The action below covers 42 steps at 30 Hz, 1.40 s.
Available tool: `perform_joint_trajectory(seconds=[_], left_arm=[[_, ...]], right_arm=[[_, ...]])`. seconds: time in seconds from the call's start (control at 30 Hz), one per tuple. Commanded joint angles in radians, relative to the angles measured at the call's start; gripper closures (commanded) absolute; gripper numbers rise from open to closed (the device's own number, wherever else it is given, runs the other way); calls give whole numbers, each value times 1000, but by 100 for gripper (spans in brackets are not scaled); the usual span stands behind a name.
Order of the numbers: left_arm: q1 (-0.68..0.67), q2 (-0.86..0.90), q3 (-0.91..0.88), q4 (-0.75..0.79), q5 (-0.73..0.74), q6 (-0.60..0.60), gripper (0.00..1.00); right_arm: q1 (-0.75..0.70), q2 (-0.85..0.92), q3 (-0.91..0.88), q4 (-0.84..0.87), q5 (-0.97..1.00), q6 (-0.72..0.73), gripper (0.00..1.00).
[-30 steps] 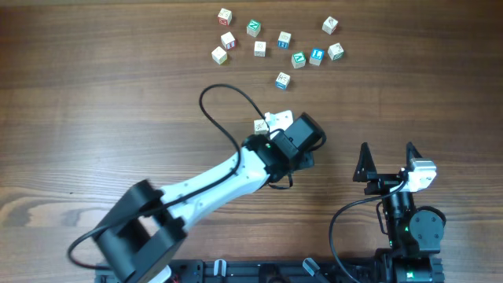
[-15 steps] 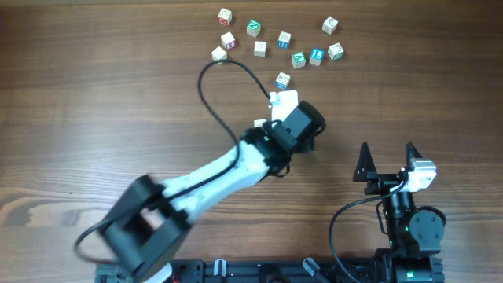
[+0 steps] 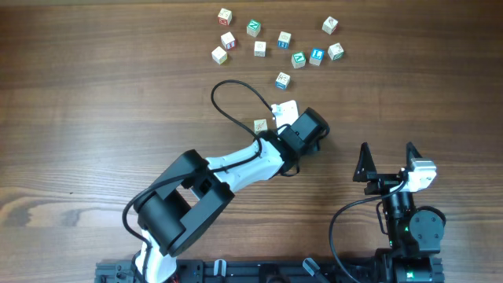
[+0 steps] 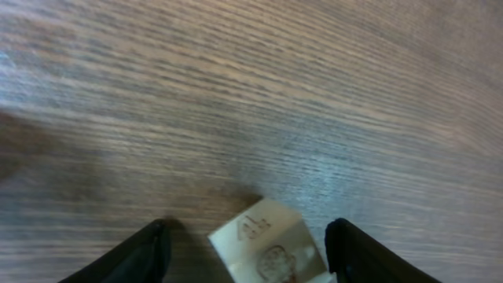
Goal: Form a tower
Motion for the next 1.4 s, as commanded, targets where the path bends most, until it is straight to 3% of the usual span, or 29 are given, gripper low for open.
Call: perform_joint_trajectory(seconds=[0.0, 0.07, 0.1, 0.17, 0.27, 0.33, 0.57, 0.7, 0.83, 1.07, 1.17, 1.27, 1.37], left_arm=[[1, 51, 3, -6, 65, -76, 38], [1, 51, 3, -8, 68, -75, 60], [1, 51, 3, -15, 68, -72, 67], [2, 50, 6, -49, 68, -71, 71], [8, 50, 26, -103, 65, -64, 86], [15, 50, 49, -163, 55, -64, 90], [42, 39, 59, -219, 56, -56, 96], [40, -27, 122, -306, 22, 154, 96], [42, -108, 209, -461, -68, 246, 96], [68, -265, 327, -592, -77, 415, 96], [152, -263, 327, -605, -75, 413, 96], [217, -244, 315, -637, -75, 303, 96], [235, -243, 274, -636, -72, 275, 96]], right_arm=[[6, -6, -1, 2, -2, -4, 0], [6, -6, -1, 2, -2, -4, 0], [6, -6, -1, 2, -2, -5, 0], [6, -6, -1, 2, -2, -4, 0], [6, -6, -1, 2, -2, -4, 0], [6, -6, -1, 2, -2, -4, 0], [6, -6, -1, 2, -2, -5, 0], [6, -6, -1, 2, -2, -4, 0], [6, -6, -1, 2, -2, -4, 0], [6, -6, -1, 2, -2, -5, 0], [6, -6, -1, 2, -2, -4, 0], [6, -6, -1, 2, -2, -4, 0], [6, -6, -1, 2, -2, -5, 0]])
